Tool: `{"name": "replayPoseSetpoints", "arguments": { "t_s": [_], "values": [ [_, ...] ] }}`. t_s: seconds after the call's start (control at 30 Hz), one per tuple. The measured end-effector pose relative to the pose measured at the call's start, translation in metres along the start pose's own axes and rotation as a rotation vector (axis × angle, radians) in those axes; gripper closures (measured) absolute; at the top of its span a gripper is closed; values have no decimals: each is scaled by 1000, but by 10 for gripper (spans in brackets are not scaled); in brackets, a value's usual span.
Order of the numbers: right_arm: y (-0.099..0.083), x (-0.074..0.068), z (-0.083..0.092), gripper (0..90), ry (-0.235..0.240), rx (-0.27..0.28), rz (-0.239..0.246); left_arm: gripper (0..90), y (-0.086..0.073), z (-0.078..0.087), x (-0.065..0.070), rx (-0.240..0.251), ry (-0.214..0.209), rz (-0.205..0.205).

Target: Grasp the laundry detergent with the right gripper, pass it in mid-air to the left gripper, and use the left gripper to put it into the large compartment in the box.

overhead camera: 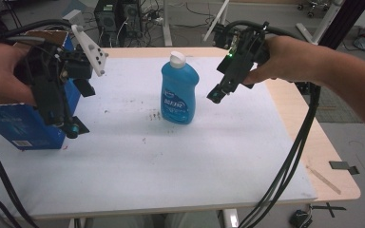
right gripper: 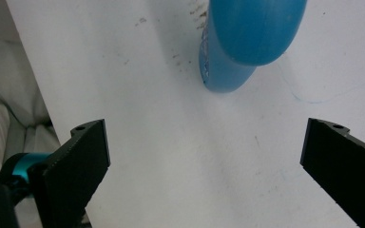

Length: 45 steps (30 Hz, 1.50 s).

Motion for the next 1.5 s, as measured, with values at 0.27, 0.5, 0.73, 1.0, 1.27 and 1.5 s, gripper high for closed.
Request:
{"name": "replayPoseSetpoints", "arguments": {
  "t_s": [0.27, 0.5, 0.73, 1.0, 1.27, 1.5],
  "values": [
    [-2, 10, -12, 18, -8, 77, -11, 41, 2, -4, -4, 1, 2, -15],
    [-3, 17, -21, 18, -5, 141, -22, 41, 2, -6, -9, 7, 5, -18],
    [-8, 25, -32, 18, 15, 211, -42, 41, -1, -8, -13, 5, 0, -12],
    [-12, 31, -46, 18, 35, 256, -44, 41, -1, -10, -15, -3, -7, -20],
    [-11, 36, -51, 18, 38, 302, -46, 41, -3, -12, -18, -9, -14, -25],
    [-7, 41, -61, 18, 56, 335, -51, 41, -4, -12, -19, -10, -15, -17]
  ]
}}
Point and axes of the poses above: each handheld gripper's, and its own axes: z roughly backward along the jaws, y roughly out of its top, x roughly to its right, the point moved 8 cm from there along -z, roughly forward along the jaws, and after that the axes turned 9 degrees about y, right-handed, at the moved point
